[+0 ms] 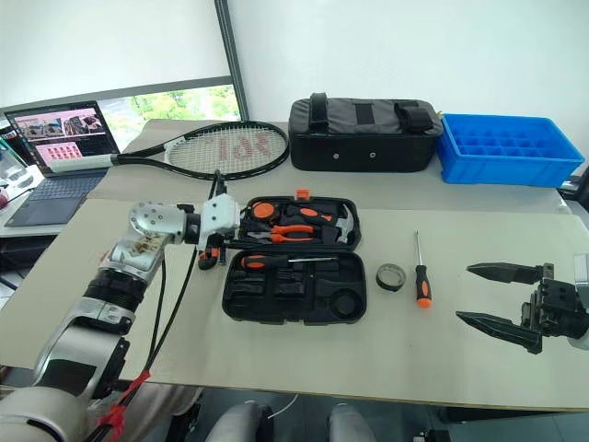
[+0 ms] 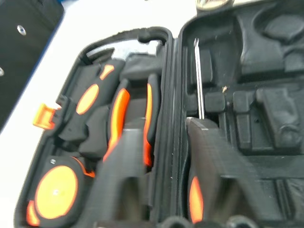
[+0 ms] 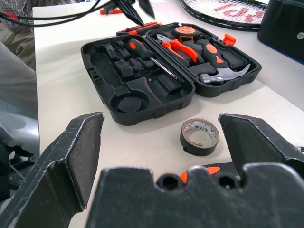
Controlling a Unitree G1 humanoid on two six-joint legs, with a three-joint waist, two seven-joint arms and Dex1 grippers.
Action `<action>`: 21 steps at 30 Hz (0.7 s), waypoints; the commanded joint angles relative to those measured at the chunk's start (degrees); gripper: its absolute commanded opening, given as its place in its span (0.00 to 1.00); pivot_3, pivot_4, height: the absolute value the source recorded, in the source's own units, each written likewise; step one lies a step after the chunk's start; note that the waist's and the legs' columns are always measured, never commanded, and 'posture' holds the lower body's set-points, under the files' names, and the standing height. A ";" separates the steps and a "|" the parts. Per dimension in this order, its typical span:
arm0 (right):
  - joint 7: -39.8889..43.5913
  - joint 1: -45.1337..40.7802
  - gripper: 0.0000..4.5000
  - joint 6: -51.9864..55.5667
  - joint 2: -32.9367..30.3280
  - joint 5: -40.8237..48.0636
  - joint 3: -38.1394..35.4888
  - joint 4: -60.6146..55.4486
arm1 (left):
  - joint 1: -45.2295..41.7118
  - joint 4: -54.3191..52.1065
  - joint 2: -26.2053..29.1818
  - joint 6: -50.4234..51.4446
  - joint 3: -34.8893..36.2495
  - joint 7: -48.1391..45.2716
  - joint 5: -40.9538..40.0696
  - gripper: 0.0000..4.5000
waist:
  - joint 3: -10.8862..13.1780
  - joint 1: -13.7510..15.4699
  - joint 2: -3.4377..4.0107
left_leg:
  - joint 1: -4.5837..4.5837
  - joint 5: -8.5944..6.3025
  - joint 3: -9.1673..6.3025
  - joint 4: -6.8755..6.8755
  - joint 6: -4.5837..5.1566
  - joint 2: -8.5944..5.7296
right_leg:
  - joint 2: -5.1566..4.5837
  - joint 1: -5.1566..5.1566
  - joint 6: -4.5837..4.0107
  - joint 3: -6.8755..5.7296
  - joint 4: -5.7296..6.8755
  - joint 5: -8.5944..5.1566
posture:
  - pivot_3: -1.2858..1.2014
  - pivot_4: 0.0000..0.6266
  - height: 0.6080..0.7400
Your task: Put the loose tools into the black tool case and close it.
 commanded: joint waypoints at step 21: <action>0.87 1.25 1.00 -1.06 -0.55 0.26 -1.81 -1.81 | -0.49 21.17 -7.86 -10.59 -6.54 6.28 11.16 0.00 | -0.09 0.08 0.10 | 0.20 0.00 -0.04 0.02 0.00 -0.09 | -0.02 0.23 0.21 0.02 -0.02 -0.12 | 0.52 0.24 0.76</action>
